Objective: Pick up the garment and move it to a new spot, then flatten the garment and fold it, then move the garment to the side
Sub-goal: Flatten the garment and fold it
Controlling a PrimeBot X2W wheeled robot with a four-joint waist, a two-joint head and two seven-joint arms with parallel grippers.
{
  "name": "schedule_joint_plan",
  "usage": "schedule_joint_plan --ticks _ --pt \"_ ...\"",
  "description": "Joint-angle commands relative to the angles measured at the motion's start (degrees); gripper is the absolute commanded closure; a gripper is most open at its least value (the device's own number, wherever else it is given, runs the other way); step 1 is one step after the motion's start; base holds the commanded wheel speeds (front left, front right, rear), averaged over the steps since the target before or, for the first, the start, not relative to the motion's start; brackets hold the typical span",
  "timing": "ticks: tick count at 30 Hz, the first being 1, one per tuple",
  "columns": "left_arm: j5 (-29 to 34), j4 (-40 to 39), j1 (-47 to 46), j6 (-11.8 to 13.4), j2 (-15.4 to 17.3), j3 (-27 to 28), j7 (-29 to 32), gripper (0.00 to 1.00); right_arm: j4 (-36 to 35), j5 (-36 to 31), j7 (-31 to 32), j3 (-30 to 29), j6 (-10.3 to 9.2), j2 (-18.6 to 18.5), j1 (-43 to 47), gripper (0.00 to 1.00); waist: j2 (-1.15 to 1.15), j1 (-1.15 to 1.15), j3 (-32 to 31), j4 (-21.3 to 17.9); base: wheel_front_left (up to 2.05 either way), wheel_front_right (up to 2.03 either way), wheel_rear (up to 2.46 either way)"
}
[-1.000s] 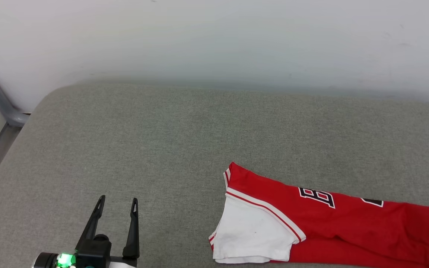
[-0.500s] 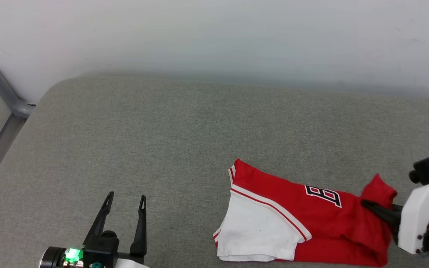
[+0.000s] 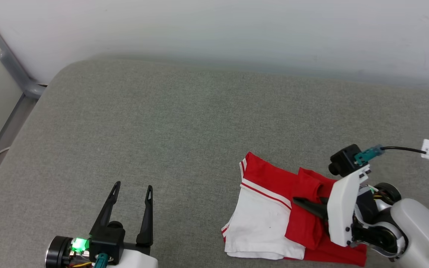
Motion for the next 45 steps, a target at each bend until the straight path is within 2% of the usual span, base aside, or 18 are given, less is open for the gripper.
schedule_joint_plan --ticks 1,9,16,17,18,19,28,34,41,45 --pt "0.2 0.2 -0.9 -0.1 -0.3 0.0 -0.3 0.00 1.4 -0.6 -0.6 1.2 -0.05 0.9 -1.9 1.00 0.00 0.00 0.4 0.3 0.00 0.00 0.00" --pt "0.1 0.5 -2.2 -0.3 -0.8 -0.2 -0.3 0.00 8.9 -0.5 -3.8 5.8 -0.05 5.5 -6.3 1.00 0.00 0.00 1.8 1.0 0.00 0.00 0.00" --pt "0.2 0.8 -3.0 -0.4 -1.1 -0.2 -0.3 0.00 15.5 -2.4 -7.3 9.6 -0.05 7.7 -9.3 1.00 0.00 0.00 2.7 1.0 0.00 0.00 0.00" --pt "0.2 0.9 -3.0 -0.4 -1.1 -0.2 -0.3 0.00 16.3 -2.4 -7.8 9.9 -0.05 7.8 -9.5 0.92 0.00 0.00 2.7 1.0 0.00 0.00 0.00" --pt "0.2 1.0 -3.0 -0.4 -1.1 -0.1 -0.3 0.00 16.9 -2.2 -8.1 10.4 -0.05 8.0 -9.4 0.57 0.00 0.00 2.6 0.9 0.00 0.00 0.00" --pt "0.2 1.0 -2.9 -0.3 -1.1 0.0 -0.3 0.00 17.2 -2.1 -8.3 11.0 -0.05 8.2 -9.5 0.00 0.00 0.00 2.5 0.7 0.00 0.00 0.00" --pt "0.2 1.5 -1.3 -0.3 -0.6 0.4 -0.3 0.00 13.6 -3.9 -16.8 12.7 -0.05 5.3 -8.5 0.00 0.00 0.00 -0.3 -1.2 0.00 0.00 0.00" --pt "0.1 1.7 0.4 -0.2 -0.2 0.8 -0.3 0.00 10.3 -8.6 -27.5 7.9 -0.05 2.3 -5.7 0.00 0.00 0.00 -3.2 -3.3 0.00 0.00 0.00" --pt "0.0 1.2 1.9 -0.1 0.3 1.4 -0.3 0.00 9.1 -18.7 -39.8 -3.3 -0.05 1.4 -1.0 0.00 0.00 0.00 -5.4 -5.9 0.00 0.00 0.00" --pt "-0.2 0.7 2.2 -0.1 0.4 1.8 -0.3 0.00 8.4 -24.6 -45.6 -12.5 -0.05 3.6 3.0 0.00 0.00 0.00 -5.8 -7.1 0.00 0.00 0.00"
